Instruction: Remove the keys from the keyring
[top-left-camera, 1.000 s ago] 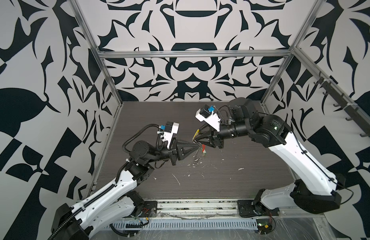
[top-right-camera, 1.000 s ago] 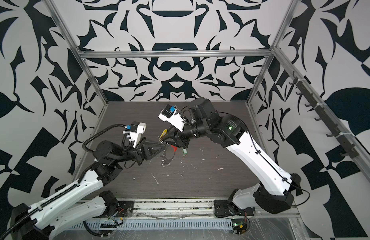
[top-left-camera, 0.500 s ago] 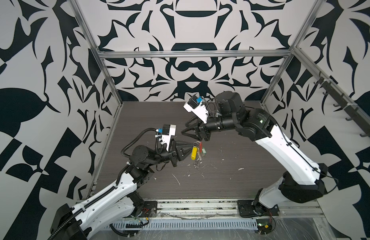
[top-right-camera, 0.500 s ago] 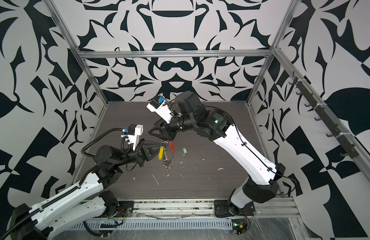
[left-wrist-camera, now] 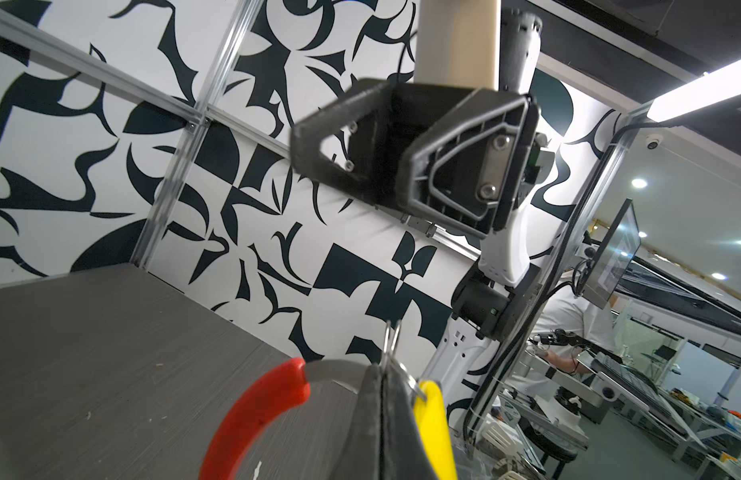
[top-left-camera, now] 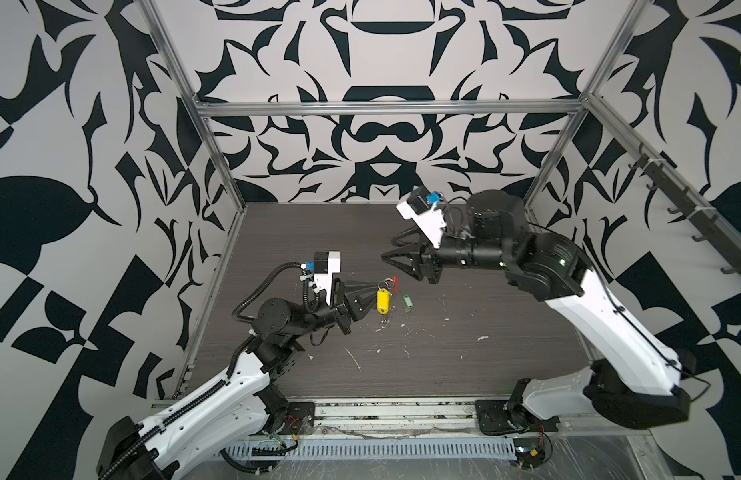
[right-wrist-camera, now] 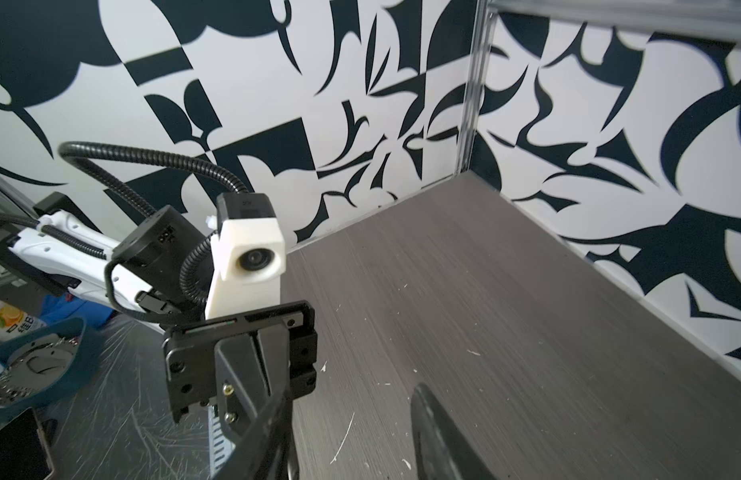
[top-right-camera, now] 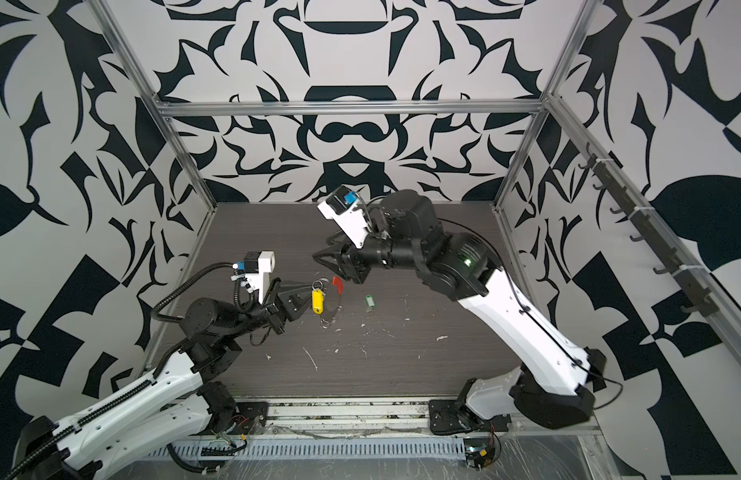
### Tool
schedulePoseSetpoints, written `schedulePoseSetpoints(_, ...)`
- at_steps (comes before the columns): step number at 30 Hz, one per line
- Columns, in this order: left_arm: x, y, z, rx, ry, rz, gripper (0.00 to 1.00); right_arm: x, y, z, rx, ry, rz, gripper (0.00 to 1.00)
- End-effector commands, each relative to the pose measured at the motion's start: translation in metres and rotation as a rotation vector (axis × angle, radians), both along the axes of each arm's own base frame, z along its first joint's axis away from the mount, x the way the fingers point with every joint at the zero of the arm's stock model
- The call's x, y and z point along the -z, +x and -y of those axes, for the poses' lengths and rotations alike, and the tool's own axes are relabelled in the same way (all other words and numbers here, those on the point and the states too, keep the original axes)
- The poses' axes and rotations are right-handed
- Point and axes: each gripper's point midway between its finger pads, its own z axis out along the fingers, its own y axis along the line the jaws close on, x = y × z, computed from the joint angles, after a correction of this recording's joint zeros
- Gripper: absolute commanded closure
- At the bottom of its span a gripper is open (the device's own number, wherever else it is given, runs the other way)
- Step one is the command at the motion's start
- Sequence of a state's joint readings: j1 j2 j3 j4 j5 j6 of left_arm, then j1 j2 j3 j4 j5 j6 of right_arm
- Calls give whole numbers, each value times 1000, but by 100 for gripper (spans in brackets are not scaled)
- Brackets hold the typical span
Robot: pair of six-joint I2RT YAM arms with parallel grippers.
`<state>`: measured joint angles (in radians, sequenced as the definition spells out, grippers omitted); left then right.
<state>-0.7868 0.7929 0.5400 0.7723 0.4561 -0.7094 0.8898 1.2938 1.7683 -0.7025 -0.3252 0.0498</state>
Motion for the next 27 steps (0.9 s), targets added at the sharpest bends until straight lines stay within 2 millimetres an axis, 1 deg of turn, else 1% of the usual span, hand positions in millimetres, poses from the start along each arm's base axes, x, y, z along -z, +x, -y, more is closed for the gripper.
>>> schedulePoseSetpoints(1, -10, -2, -7, -40, -19, 44, 100, -17, -4, 8, 15, 119, 73, 51)
schedulePoseSetpoints(4, -11, -2, -9, -52, -5, 47, 100, -10, -21, 9, -57, 142, 57, 52)
schedulePoseSetpoints(8, -13, -2, -11, -64, -4, 48, 100, -1, -41, -1, -192, 147, -4, 52)
schedulePoseSetpoints(10, -13, -2, -12, -66, -1, 49, 100, 0, -46, -5, -230, 154, -28, 52)
schedulePoseSetpoints(12, -12, -2, -12, -67, -3, 48, 100, 4, -45, -9, -238, 151, -47, 52)
schedulePoseSetpoints(16, -14, -4, -14, -68, -9, 54, 100, 13, -38, -12, -217, 123, -67, 59)
schedulePoseSetpoints(18, -14, -5, -15, -68, -12, 56, 100, 17, -35, -12, -203, 114, -73, 59)
schedulePoseSetpoints(23, -15, -6, -16, -71, -14, 58, 100, 28, -35, -17, -224, 88, -115, 60)
schedulePoseSetpoints(27, -14, -5, -18, -82, -13, 61, 100, 29, -39, -20, -256, 94, -133, 64)
